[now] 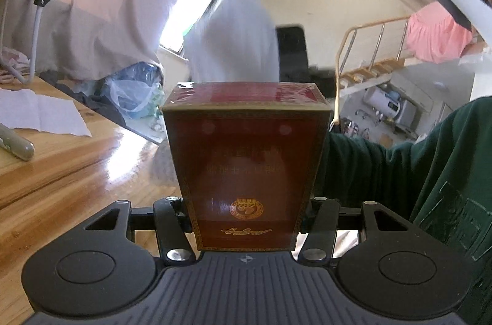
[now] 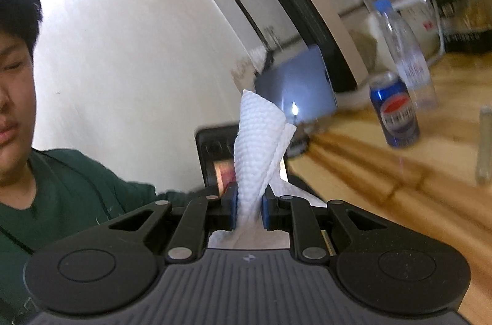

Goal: Clean container
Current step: 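Rotate the left tool to turn the pack while the right tool wipes its back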

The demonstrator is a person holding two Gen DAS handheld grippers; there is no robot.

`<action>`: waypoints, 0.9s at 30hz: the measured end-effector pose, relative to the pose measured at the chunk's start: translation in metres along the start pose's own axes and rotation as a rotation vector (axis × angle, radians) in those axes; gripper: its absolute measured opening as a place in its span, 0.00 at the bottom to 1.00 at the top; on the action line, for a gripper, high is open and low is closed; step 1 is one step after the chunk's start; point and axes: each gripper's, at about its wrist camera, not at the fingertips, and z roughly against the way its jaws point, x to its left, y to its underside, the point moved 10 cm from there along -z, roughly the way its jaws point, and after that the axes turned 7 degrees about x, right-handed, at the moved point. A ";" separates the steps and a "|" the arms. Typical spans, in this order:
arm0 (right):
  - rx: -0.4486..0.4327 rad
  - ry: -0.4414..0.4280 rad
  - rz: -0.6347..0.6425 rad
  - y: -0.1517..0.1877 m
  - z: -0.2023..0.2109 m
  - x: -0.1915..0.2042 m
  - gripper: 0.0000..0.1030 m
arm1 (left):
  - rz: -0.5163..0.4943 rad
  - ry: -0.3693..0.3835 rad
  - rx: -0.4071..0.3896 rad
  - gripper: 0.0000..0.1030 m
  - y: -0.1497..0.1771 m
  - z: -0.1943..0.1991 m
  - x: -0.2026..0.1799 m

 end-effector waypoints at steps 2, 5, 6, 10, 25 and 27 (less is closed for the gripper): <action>-0.024 -0.007 0.013 -0.008 0.001 0.003 0.19 | -0.004 -0.002 0.000 0.55 0.001 0.001 -0.001; -0.022 -0.013 0.011 -0.009 -0.001 0.002 0.19 | -0.004 -0.006 -0.007 0.55 0.000 0.002 -0.001; -0.019 -0.014 0.004 -0.008 -0.002 0.001 0.19 | -0.004 -0.005 -0.008 0.55 0.000 0.002 0.000; 0.014 -0.001 -0.030 0.007 -0.002 -0.007 0.19 | -0.001 -0.014 -0.019 0.55 0.000 0.003 0.002; -0.165 0.117 -0.010 -0.011 0.021 -0.008 0.19 | -0.017 -0.020 0.009 0.55 0.004 -0.001 -0.002; -0.193 0.134 -0.009 -0.017 0.020 -0.009 0.19 | -0.015 -0.023 0.004 0.55 0.003 0.000 -0.001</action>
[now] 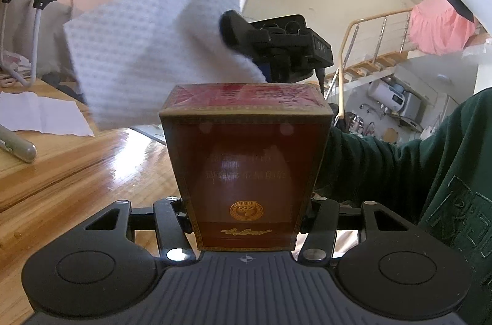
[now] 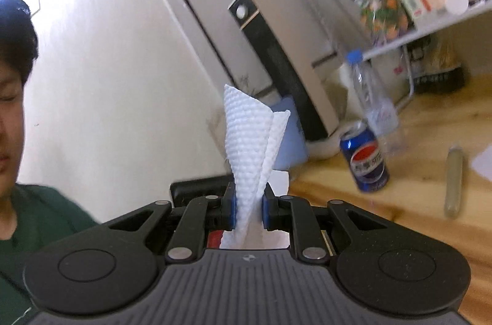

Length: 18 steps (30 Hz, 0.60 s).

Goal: Clean container
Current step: 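Rotate the left tool to turn the pack while the right tool wipes its back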

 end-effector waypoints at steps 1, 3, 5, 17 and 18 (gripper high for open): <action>0.015 -0.005 -0.012 0.002 -0.004 -0.001 0.19 | 0.001 0.001 -0.003 0.55 0.000 0.001 0.000; 0.055 0.009 -0.015 0.012 -0.014 -0.004 0.19 | 0.005 0.001 -0.001 0.55 -0.002 0.000 0.003; 0.086 0.001 -0.024 0.021 -0.020 -0.004 0.19 | 0.011 -0.010 0.004 0.55 0.000 -0.001 0.006; 0.110 -0.053 -0.062 0.043 -0.004 0.007 0.28 | 0.019 -0.037 -0.019 0.55 0.000 0.004 0.010; 0.101 -0.030 -0.071 0.043 -0.002 0.001 0.28 | 0.013 -0.037 -0.019 0.55 0.000 0.003 0.009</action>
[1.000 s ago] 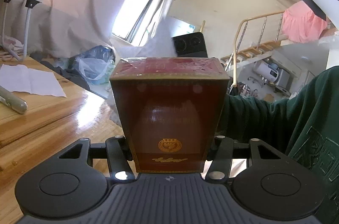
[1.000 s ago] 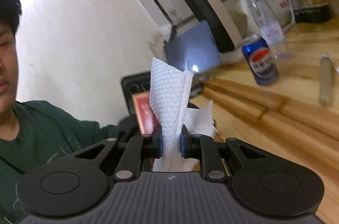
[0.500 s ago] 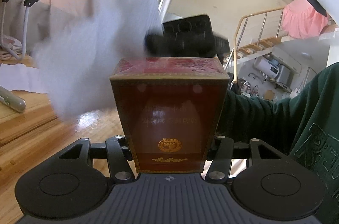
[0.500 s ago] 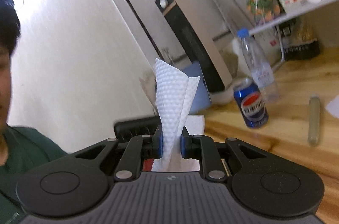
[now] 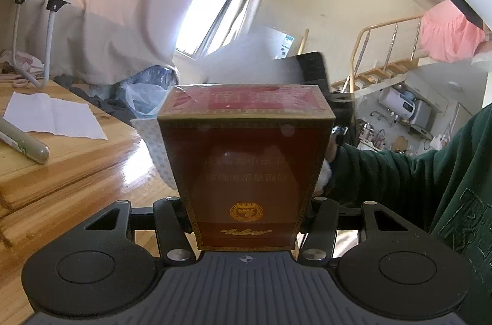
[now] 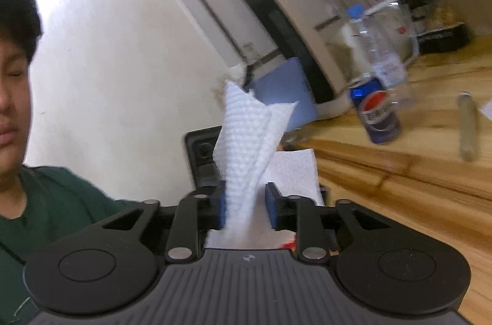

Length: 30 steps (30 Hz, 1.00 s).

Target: Clean container

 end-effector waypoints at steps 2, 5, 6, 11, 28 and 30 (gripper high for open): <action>-0.046 0.051 -0.007 -0.004 0.009 -0.012 0.28 | -0.001 -0.015 -0.002 0.55 0.000 -0.001 0.002; -0.115 0.278 -0.021 -0.014 0.027 -0.046 0.27 | 0.023 -0.067 -0.019 0.55 -0.003 0.000 0.012; -0.105 0.442 -0.028 -0.018 0.032 -0.070 0.27 | 0.037 -0.093 -0.024 0.55 -0.003 0.002 0.018; 0.148 1.084 0.110 -0.020 0.036 -0.154 0.27 | 0.085 -0.205 -0.029 0.55 -0.003 0.004 0.041; 0.156 1.309 0.316 -0.048 0.027 -0.158 0.91 | 0.130 -0.298 -0.049 0.55 -0.004 0.009 0.061; 0.096 1.249 0.307 -0.056 0.028 -0.137 0.89 | 0.125 -0.333 -0.052 0.55 -0.004 0.010 0.064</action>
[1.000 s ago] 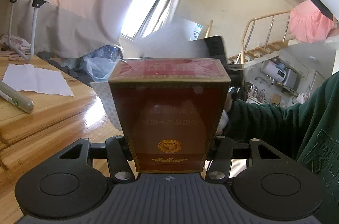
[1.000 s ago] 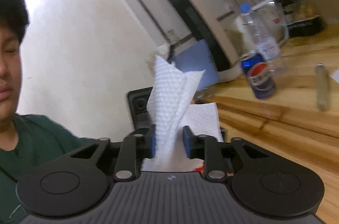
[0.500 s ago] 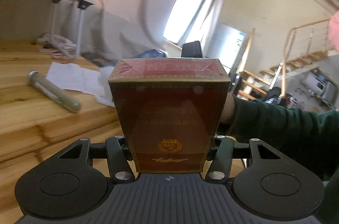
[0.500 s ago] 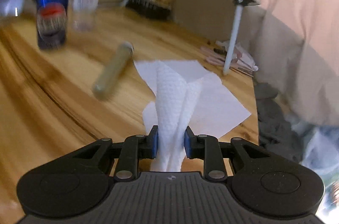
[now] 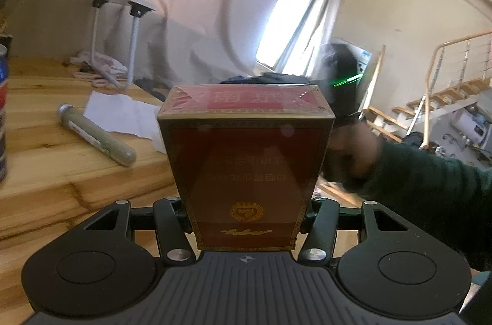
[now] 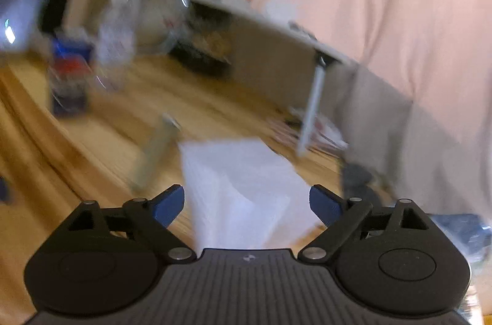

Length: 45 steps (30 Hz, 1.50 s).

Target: Clean container

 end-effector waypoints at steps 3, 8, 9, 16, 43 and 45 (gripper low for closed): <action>-0.045 -0.255 -0.126 -0.015 0.045 0.026 0.89 | 0.010 -0.062 0.011 0.55 0.000 -0.003 0.008; -0.129 -0.462 -0.134 -0.028 0.107 0.076 0.89 | 0.059 -0.120 0.027 0.55 0.001 -0.005 0.023; -0.118 -0.494 -0.126 -0.028 0.112 0.087 0.87 | 0.049 -0.121 0.032 0.55 0.002 -0.006 0.022; -0.014 -0.527 -0.035 -0.030 0.094 0.131 0.54 | -0.037 -0.130 0.046 0.55 0.004 -0.011 0.009; 0.383 -0.833 -0.141 -0.089 -0.102 0.117 0.24 | -0.068 -0.415 -0.050 0.91 -0.003 0.008 0.035; 0.399 -0.849 -0.195 -0.089 -0.116 0.111 0.27 | -0.060 -0.423 -0.052 0.91 -0.002 0.008 0.037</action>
